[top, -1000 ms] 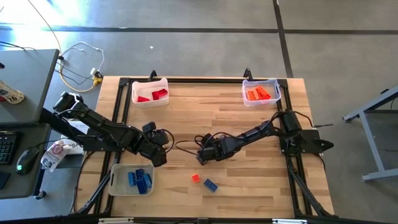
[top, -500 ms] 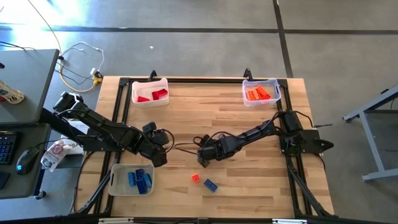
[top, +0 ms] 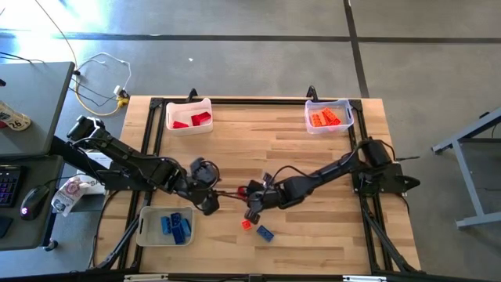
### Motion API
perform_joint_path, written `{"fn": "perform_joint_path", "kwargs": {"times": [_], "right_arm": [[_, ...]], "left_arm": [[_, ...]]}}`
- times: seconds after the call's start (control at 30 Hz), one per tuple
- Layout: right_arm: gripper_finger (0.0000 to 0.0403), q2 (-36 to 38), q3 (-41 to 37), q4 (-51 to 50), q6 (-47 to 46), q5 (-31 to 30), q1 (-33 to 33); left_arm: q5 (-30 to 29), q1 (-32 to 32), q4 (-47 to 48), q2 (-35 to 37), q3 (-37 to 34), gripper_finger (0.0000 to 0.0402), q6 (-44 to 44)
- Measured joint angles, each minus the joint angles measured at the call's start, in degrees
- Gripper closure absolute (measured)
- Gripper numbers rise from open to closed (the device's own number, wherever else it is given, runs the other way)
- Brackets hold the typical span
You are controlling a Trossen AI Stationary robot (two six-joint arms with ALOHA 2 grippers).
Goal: Sort & place blocks by color
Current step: Put the red game piece into the white bin
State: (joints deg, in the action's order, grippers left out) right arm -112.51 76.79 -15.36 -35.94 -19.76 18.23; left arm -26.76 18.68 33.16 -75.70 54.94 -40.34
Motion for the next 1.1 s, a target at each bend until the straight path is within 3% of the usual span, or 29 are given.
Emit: {"fn": "perform_joint_path", "kwargs": {"times": [0.23, 0.43, 0.7, 1.1], "right_arm": [[0.0288, 0.4, 2.2, 2.7, 8.6, -4.1, 1.8], [0.0286, 0.4, 6.7, -0.1, 17.4, -8.7, 3.9], [0.0285, 0.4, 9.7, -6.1, 22.8, -14.9, 5.9], [0.0288, 0.4, 9.8, -3.1, 33.6, -25.9, 7.3]], "left_arm": [[0.9, 0.0, -7.3, 0.0, 0.0, 0.0188, -0.7], [1.2, 0.0, -11.2, 0.0, 0.0, 0.0188, -6.8], [4.3, -2.1, -11.9, 0.0, 0.0, 0.0188, -12.1], [7.1, -4.7, -12.2, 0.0, 0.0, 0.0188, -13.1]]}}
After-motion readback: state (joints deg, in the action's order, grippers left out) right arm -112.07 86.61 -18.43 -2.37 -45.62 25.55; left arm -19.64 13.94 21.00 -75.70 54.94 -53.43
